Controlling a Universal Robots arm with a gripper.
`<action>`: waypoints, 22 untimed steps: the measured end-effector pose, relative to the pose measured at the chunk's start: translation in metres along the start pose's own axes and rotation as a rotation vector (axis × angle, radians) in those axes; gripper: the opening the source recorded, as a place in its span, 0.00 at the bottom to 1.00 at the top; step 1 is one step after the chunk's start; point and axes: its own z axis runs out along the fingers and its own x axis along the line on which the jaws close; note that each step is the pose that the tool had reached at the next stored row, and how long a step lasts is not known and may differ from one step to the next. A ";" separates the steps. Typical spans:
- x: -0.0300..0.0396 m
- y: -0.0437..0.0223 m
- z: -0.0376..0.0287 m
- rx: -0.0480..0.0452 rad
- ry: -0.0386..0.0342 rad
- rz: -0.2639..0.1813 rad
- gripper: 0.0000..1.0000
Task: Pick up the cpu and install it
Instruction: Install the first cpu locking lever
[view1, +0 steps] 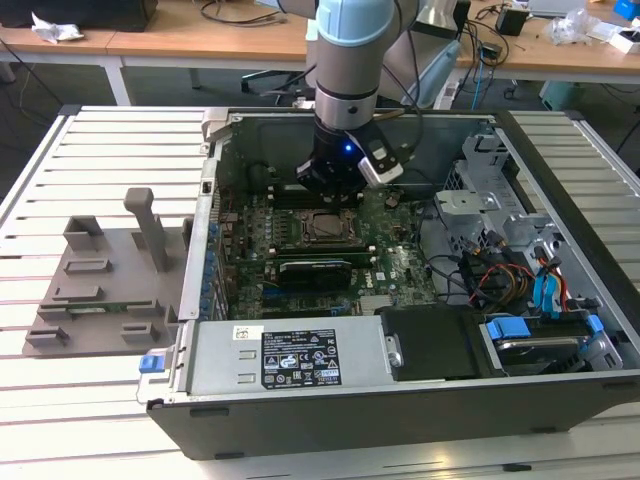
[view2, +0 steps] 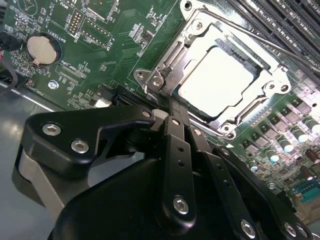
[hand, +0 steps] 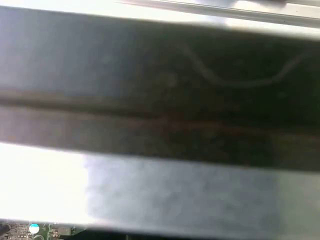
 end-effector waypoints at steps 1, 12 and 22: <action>-0.0006 0.0010 0.0002 -0.0004 -0.0004 0.000 0.11; -0.0033 0.0026 -0.0042 0.0016 0.0011 0.000 0.11; -0.0029 -0.0020 -0.0078 0.0540 0.0061 -0.001 0.11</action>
